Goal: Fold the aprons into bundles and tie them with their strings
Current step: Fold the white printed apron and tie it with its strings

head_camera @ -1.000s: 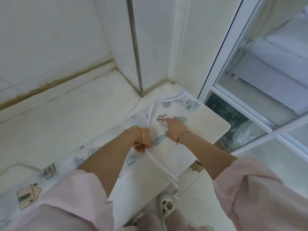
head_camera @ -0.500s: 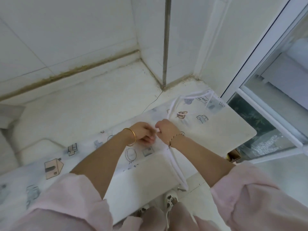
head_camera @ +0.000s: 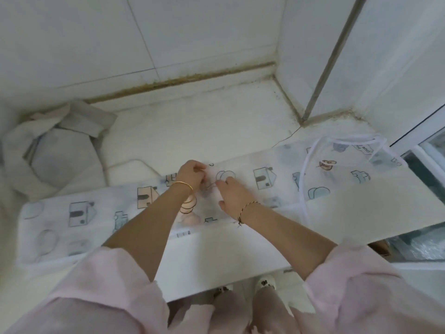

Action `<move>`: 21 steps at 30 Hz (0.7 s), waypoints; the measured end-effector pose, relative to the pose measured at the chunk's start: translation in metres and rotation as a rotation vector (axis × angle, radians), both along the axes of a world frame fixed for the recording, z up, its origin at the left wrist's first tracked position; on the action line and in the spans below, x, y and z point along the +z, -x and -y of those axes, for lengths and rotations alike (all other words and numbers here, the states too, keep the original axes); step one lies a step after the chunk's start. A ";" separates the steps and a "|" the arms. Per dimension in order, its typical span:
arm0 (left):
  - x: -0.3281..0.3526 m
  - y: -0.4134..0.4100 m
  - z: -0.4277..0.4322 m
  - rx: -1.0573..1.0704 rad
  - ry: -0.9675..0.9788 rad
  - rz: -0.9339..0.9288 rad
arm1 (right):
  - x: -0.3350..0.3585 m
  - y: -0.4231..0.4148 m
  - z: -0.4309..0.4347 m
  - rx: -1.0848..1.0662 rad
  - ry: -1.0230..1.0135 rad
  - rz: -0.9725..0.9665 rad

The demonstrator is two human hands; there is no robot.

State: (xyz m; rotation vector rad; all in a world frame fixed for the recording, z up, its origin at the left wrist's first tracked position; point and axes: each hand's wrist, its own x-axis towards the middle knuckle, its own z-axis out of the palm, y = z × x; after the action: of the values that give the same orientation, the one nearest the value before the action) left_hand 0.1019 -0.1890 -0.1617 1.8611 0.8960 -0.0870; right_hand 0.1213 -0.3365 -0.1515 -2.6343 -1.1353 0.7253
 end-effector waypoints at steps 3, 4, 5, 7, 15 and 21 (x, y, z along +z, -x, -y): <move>-0.004 0.029 -0.046 -0.135 -0.511 -0.189 | -0.003 0.011 -0.018 0.022 0.070 -0.066; -0.004 0.041 -0.064 -0.187 -0.615 -0.284 | -0.002 0.015 -0.026 0.025 0.108 -0.097; -0.003 0.050 -0.077 -0.256 -0.699 -0.387 | -0.001 0.017 -0.031 0.024 0.151 -0.118; -0.002 0.067 -0.100 -0.369 -0.840 -0.564 | 0.003 0.021 -0.041 0.047 0.250 -0.147; 0.019 0.083 -0.146 -0.473 -0.896 -0.732 | 0.020 0.020 -0.056 0.050 0.483 -0.155; 0.037 0.095 -0.179 -0.616 -0.810 -0.850 | 0.022 0.022 -0.062 0.012 0.490 -0.128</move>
State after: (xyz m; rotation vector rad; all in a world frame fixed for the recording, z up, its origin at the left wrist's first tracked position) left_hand 0.0071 -0.0100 -0.1250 2.8927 0.9307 -1.1000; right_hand 0.0991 -0.2750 -0.1299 -2.9054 -1.0445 1.2992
